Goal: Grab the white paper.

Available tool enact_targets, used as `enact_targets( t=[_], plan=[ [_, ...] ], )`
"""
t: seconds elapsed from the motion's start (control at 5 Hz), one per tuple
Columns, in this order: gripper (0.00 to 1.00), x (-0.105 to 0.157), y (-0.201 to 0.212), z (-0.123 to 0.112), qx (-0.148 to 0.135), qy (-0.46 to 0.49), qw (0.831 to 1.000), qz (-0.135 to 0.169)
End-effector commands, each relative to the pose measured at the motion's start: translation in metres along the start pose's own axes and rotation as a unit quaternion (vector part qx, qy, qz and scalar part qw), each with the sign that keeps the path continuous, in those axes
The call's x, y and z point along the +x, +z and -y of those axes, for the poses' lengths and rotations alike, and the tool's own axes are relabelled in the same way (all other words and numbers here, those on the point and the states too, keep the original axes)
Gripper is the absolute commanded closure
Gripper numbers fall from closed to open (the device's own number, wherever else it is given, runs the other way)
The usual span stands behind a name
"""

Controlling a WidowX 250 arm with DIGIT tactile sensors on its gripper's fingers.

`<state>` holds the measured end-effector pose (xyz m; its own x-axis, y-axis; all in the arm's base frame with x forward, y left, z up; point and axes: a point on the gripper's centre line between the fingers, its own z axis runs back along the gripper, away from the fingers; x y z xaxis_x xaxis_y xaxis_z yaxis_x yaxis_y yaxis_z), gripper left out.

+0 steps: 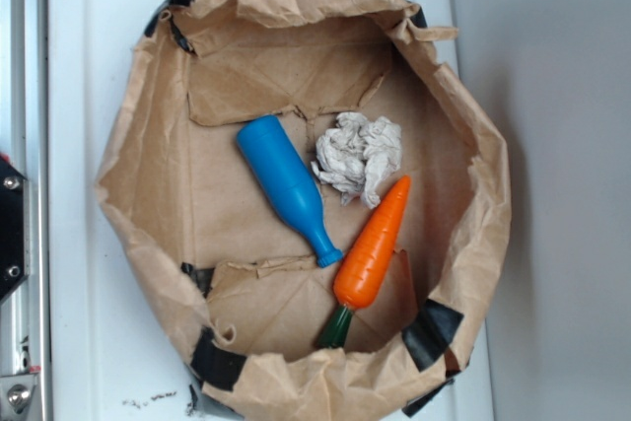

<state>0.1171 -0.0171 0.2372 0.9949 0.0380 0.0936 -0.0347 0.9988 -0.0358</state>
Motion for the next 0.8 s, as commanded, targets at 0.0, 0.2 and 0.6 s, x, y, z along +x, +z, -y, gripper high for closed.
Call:
enact_targets(
  t=[0.0, 0.2, 0.6],
  plan=[
    [0.0, 0.0, 0.0, 0.0, 0.0, 0.0, 1.0, 0.0],
    [0.0, 0.047, -0.049, -0.05, 0.009, -0.003, 1.0, 0.017],
    [0.0, 0.056, -0.033, -0.042, 0.015, -0.072, 0.997, 0.039]
  ],
)
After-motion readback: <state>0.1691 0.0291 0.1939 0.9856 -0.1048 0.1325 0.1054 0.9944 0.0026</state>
